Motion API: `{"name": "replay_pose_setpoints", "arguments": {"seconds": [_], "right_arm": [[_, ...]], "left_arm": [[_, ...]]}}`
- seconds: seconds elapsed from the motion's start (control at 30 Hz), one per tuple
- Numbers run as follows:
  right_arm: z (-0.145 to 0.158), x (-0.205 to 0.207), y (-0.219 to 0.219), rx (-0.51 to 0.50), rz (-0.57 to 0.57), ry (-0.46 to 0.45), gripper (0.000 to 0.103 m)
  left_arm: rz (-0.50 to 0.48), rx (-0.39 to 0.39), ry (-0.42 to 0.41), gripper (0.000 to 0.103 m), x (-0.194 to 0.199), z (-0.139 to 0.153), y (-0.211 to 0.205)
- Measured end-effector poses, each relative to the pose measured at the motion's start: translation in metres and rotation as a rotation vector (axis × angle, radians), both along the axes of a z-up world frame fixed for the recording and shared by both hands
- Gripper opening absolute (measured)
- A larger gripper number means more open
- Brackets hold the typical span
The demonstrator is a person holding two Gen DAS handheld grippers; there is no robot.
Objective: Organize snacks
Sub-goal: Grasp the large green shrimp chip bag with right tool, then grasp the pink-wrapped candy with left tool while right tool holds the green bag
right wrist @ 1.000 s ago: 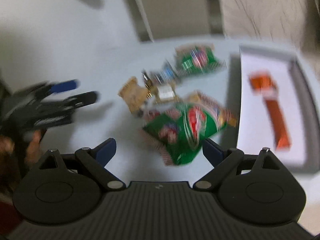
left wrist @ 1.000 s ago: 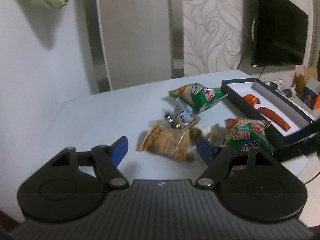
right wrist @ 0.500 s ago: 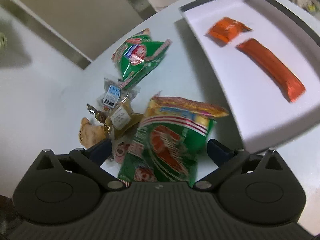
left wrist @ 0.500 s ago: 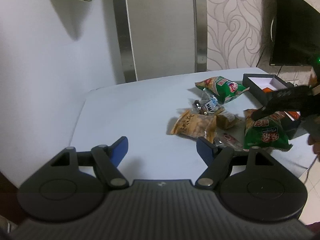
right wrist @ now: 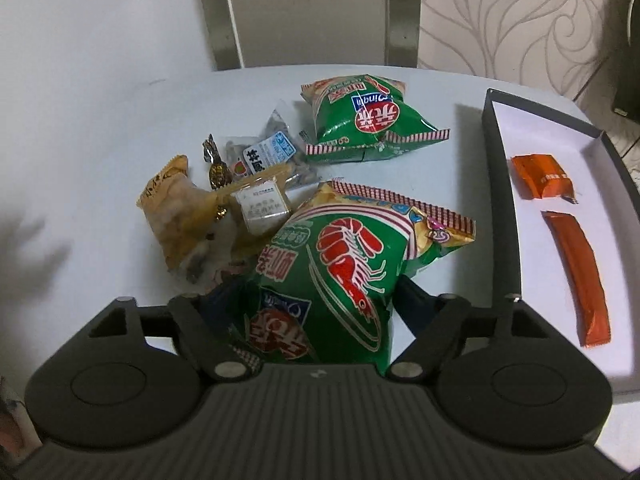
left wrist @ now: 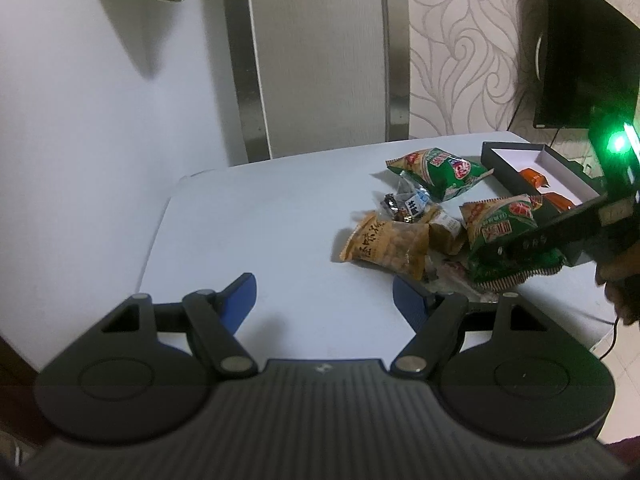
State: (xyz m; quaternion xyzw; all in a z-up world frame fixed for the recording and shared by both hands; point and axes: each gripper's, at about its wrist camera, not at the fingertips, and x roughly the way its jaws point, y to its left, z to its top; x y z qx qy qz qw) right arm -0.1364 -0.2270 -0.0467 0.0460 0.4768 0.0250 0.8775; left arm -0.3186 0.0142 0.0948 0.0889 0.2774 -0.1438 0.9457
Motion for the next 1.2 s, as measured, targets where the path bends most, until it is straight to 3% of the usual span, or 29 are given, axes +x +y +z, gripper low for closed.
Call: {"name": "replay_pose_setpoints", "arguments": {"seconds": [0.07,0.27,0.43,0.6,0.73,0.87,1.2], "right_arm": [[0.006,0.0,-0.008,0.043,-0.005,-0.006,0.069],[0.038,-0.018,-0.028,0.138,-0.028,-0.065,0.068],[0.056,-0.036,-0.039,0.182,-0.052,-0.074,0.068],[0.082,-0.055,-0.054,0.222,-0.087,-0.127,0.068],[0.099,-0.071,-0.063,0.233,-0.097,-0.168,0.068],[0.109,-0.082,-0.07,0.231,-0.096,-0.183,0.068],[0.116,-0.09,-0.085,0.216,-0.105,-0.172,0.068]], "left_arm": [[-0.022,-0.008,0.013,0.077,0.001,-0.002,-0.003],[-0.141,-0.052,0.104,0.077,0.006,-0.02,-0.033],[-0.242,-0.061,0.124,0.077,0.005,-0.032,-0.067],[-0.323,0.0,0.118,0.077,0.005,-0.047,-0.104],[-0.339,0.115,0.074,0.077,0.007,-0.062,-0.136],[-0.353,0.161,0.073,0.077,0.012,-0.076,-0.155],[-0.227,0.123,0.109,0.077,0.038,-0.084,-0.143]]}}
